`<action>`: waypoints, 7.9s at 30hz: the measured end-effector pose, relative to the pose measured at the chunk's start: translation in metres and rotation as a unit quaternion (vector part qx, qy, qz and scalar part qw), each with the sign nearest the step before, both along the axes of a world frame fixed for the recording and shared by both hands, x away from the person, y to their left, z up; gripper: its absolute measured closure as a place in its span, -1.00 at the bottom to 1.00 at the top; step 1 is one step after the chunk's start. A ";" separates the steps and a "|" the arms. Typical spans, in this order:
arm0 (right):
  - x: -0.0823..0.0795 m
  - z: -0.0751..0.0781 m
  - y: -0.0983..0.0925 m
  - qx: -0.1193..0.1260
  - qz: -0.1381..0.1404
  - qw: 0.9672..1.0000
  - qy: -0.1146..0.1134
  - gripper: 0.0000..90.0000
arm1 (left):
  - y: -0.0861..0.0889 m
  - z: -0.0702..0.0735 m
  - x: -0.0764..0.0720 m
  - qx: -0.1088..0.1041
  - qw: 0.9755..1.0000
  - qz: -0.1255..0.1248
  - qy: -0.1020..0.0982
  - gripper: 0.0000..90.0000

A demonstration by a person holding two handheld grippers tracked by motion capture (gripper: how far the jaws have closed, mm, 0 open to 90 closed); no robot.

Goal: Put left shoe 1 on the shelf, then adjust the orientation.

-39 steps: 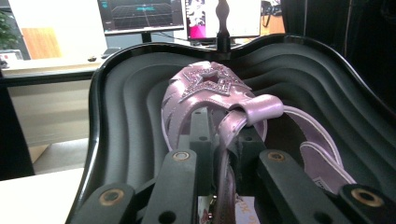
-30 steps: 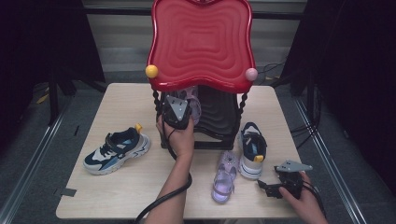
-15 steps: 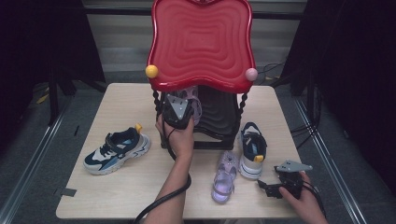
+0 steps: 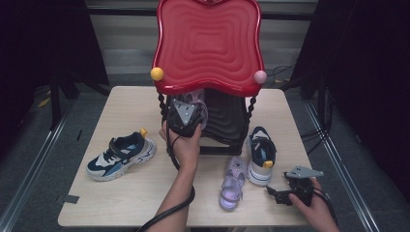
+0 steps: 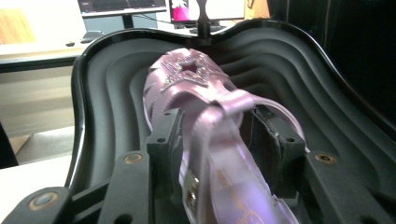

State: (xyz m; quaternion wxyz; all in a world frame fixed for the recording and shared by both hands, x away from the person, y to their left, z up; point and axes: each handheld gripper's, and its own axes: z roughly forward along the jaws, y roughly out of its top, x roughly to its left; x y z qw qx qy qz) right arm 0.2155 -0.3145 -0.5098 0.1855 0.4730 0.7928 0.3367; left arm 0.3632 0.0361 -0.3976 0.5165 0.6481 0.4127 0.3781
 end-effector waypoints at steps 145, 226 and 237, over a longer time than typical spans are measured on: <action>-0.012 0.064 0.057 -0.014 0.094 0.995 0.042 -0.50 | 0.116 -0.110 -0.075 0.126 0.938 -0.205 0.252 -0.51; 0.001 0.045 0.102 -0.015 0.102 0.995 0.018 0.51 | 0.117 -0.110 -0.074 0.129 0.937 -0.203 0.252 -0.53; 0.003 0.040 0.101 -0.016 0.098 0.995 0.004 0.78 | 0.117 -0.110 -0.075 0.129 0.937 -0.203 0.252 -0.53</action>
